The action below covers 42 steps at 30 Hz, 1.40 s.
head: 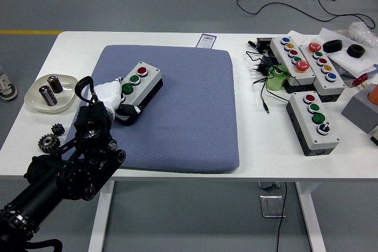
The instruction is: Pick up the button,place it on the desk,press the button,press the button
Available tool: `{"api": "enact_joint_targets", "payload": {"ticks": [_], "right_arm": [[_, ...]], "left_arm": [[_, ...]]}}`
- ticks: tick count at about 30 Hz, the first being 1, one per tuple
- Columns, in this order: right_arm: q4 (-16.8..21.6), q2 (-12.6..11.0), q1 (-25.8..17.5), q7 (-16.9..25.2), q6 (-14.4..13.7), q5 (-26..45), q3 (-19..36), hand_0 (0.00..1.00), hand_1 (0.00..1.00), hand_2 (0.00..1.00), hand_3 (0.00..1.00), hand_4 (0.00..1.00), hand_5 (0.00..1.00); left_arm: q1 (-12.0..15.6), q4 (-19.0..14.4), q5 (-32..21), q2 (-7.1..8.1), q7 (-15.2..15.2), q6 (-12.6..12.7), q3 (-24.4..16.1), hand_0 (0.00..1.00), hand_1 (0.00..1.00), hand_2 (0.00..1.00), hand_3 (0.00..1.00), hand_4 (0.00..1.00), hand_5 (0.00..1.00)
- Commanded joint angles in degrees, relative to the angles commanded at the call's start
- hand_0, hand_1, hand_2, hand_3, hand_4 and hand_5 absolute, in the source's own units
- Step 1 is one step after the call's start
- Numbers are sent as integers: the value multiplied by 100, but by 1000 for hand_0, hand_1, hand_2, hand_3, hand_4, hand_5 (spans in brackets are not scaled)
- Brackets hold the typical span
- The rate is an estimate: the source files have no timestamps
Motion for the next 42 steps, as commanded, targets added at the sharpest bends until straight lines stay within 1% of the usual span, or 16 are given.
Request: {"api": "enact_joint_targets", "payload": {"ticks": [3,4,5,7,15,18,20,23,27,28,29,32,35,37,39,42], "right_arm": [[0,-1,-1,-1,0,-12,17,673,658,674,624,310,173],[0,-1,-1,0,1,-17,20,673,658,674,624,310,173],[0,-2,-2,0,1,-19,22,673,658,674,624,310,173],[0,-2,-2,0,2,-23,24,673,658,674,624,310,173],[0,0,-2,3,-5,-6,42,673,658,674,624,310,173],[0,3,2,2,-5,-30,77,673,658,674,624,310,173],[0,5,8,-1,-5,-39,98,673,658,674,624,310,173],[0,14,16,-9,-5,-51,123,673,658,674,624,310,173],[0,14,21,-12,-8,-26,118,673,658,674,624,310,173],[0,13,23,-12,-8,-12,109,673,658,674,624,310,173],[0,12,25,-12,-8,-5,106,673,658,674,624,310,173],[0,18,35,-14,-13,8,112,673,658,674,624,310,173],[0,19,46,-11,-17,27,109,673,658,674,624,310,173],[0,20,45,-8,-21,32,135,673,658,674,624,310,173],[0,23,42,-8,-19,4,163,673,658,674,624,310,173],[0,27,42,-10,-13,-42,194,673,658,674,624,310,173]], "left_arm": [[4,3,0,13,0,341,-12,164,180,257,339,384,2],[-1,2,0,20,0,432,-19,137,160,234,271,331,2],[-9,5,0,32,0,529,-27,137,160,234,271,331,2],[-23,9,0,51,0,610,-32,137,160,234,271,331,2],[-75,137,0,238,-638,655,118,131,154,225,260,308,2],[-91,150,0,328,-976,691,225,133,153,223,261,301,2],[-118,136,0,424,-1323,743,333,133,153,223,261,301,2],[-208,122,-173,648,-1949,832,552,132,153,221,258,293,2],[-363,186,-546,973,-2850,672,755,132,153,221,258,293,2],[-388,202,-602,1040,-3064,643,770,92,118,196,259,195,2],[-408,213,-653,1095,-3247,624,780,92,118,196,259,195,2],[-498,191,-897,1375,-3931,555,917,92,118,196,259,195,2],[-562,0,-955,1698,-4539,467,1225,73,104,165,254,165,2],[-597,-179,-958,1917,-4830,503,1496,73,104,165,254,165,2],[-608,-342,-961,2080,-4979,590,1705,73,104,165,254,165,2],[-610,-568,-763,2244,-5079,769,1889,70,98,158,249,157,2]]}}
